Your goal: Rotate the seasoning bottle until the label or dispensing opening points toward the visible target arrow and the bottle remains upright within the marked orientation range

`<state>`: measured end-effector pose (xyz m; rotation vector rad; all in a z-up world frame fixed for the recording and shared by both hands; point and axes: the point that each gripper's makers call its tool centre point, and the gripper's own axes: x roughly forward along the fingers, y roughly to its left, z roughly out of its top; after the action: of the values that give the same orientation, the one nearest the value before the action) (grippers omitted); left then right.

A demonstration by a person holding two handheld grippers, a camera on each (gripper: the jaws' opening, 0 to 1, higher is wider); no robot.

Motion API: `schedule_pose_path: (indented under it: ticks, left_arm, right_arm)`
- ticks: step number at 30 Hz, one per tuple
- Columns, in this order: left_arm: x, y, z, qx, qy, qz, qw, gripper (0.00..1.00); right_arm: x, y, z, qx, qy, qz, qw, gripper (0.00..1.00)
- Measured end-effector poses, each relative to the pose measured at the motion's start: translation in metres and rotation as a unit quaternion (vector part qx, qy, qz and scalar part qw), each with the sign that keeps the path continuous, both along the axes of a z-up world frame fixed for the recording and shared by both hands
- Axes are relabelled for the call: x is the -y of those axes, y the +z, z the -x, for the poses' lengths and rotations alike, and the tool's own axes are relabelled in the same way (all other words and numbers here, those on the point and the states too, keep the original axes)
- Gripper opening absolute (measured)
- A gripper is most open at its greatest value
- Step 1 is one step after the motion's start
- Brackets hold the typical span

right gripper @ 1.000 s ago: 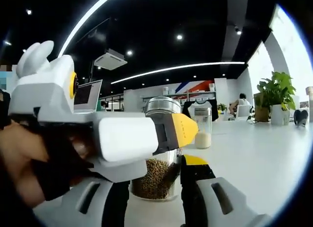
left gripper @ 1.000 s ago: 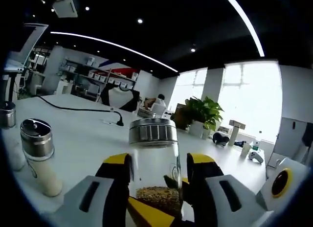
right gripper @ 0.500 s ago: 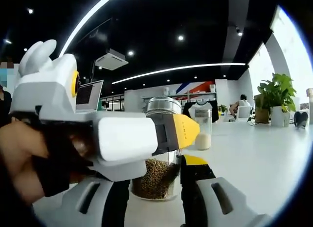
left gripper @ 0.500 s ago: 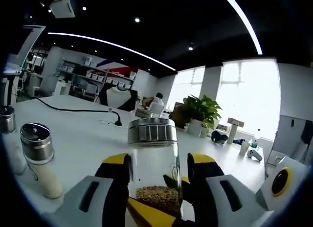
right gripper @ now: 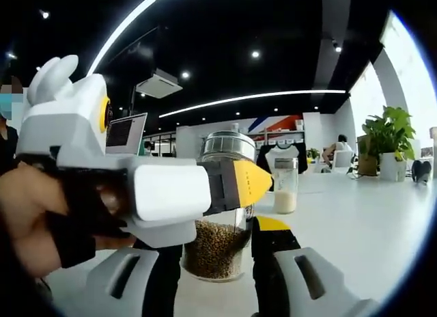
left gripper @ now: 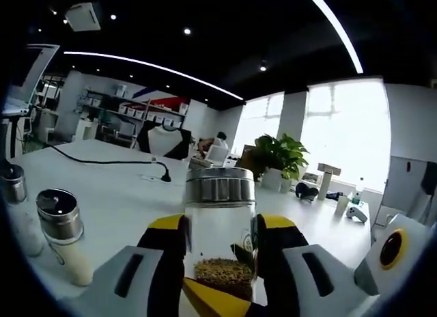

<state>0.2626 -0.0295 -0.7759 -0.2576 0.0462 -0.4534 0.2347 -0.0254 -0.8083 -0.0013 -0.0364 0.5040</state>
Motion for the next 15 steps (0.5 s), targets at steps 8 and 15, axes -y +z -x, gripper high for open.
schedule_pose_path:
  ticks: [8,15]
  left_arm:
    - [0.0007,0.0018,0.0021,0.01,-0.01,-0.024,0.9996,0.43]
    - [0.0027,0.0077,0.0057,0.027,-0.02,-0.039,0.9987,0.43]
  right_arm:
    - [-0.001,-0.0003,0.0019,0.001,0.002,0.01,0.9999,0.38]
    - [-0.0009,0.0026,0.0031,0.002,0.007,0.02,0.9998,0.37]
